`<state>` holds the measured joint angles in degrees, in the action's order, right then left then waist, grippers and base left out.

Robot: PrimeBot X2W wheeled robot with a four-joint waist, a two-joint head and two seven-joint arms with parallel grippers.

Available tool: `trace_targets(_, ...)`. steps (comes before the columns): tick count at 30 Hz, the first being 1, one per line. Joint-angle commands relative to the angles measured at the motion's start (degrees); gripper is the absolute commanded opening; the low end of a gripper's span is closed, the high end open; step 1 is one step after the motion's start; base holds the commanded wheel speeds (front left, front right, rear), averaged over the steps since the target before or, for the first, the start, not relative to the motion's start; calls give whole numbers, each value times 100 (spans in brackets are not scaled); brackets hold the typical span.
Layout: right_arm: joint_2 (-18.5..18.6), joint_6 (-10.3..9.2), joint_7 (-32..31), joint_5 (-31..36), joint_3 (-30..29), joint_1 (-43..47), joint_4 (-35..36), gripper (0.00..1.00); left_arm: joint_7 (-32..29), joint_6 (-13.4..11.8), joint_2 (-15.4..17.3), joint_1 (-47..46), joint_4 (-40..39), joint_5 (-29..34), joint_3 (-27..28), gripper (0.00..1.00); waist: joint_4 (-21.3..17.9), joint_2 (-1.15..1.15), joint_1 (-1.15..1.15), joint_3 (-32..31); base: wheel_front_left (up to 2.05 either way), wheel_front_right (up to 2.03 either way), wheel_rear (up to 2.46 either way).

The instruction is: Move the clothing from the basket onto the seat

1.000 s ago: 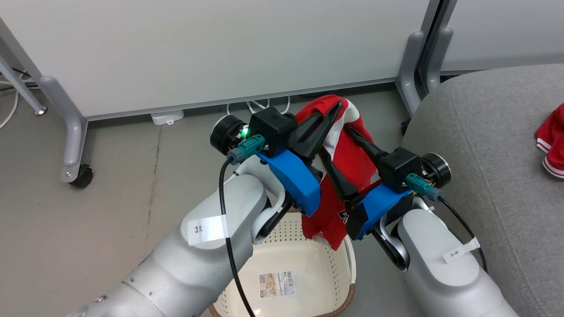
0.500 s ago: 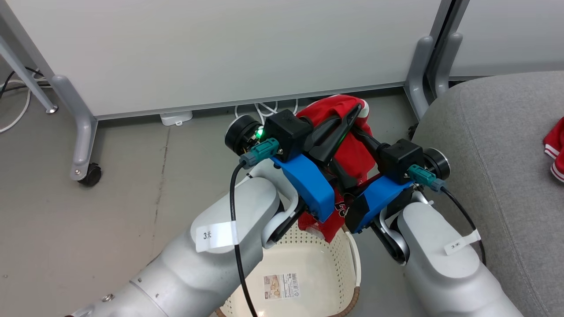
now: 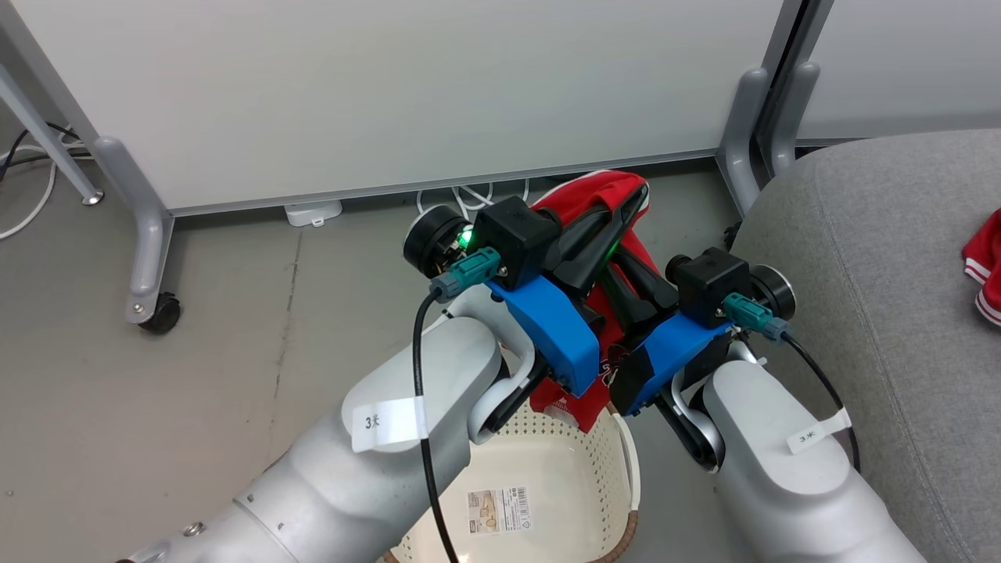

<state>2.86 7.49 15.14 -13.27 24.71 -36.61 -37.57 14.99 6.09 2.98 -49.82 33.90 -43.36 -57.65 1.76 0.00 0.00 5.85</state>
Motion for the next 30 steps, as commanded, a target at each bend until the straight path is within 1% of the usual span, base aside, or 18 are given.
trace_targets(1,5,1,0,-19,22,-8,-12,0,29,-17,-15,-61,-27,-2,33,0,-10,0,0,10,0,0,0)
trace_targets(13,5,1,0,-47,31,-26,-11,0,28,-11,-15,-91,24,69,52,0,-40,0,0,52,0,0,0)
trace_targets(14,5,1,0,-50,25,-23,-3,0,19,-18,-15,-105,53,90,24,40,-42,0,0,55,0,0,0)
trace_targets(15,6,1,0,-52,16,-20,4,0,19,-34,-14,-111,77,103,21,100,-44,0,0,59,0,0,0)
trace_targets(23,6,1,1,16,-104,-1,49,0,23,-66,-5,-80,201,147,55,100,-87,0,0,96,0,0,0)
trace_targets(30,6,1,1,80,-329,-28,143,0,25,-77,42,-17,258,167,74,100,-192,0,0,180,0,0,0)
